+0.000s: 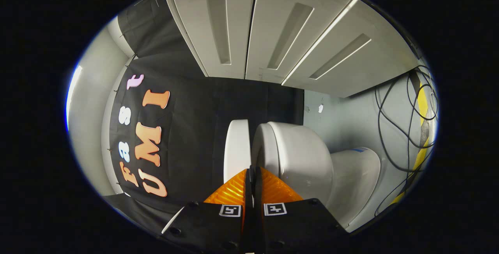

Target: Open the toilet lid.

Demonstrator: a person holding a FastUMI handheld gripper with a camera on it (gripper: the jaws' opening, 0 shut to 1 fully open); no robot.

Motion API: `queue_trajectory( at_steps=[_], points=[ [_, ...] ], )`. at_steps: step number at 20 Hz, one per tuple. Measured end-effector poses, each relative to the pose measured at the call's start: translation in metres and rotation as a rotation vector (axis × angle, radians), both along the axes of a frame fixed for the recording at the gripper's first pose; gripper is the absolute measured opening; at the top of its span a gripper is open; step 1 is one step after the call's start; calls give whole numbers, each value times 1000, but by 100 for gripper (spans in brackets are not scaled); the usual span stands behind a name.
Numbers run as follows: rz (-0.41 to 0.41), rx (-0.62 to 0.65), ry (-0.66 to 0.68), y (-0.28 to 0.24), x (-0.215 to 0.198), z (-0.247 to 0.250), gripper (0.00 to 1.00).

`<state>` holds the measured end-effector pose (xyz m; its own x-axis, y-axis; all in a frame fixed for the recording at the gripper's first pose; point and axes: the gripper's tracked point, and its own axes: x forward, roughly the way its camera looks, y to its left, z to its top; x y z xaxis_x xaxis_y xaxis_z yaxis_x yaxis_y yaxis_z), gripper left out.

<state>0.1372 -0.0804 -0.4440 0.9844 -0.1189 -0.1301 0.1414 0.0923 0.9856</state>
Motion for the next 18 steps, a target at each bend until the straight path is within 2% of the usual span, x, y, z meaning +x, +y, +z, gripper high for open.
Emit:
queue_trajectory(
  at_steps=[18],
  points=[
    [75, -232, -89, 20, 9, 114, 8]
  ],
)
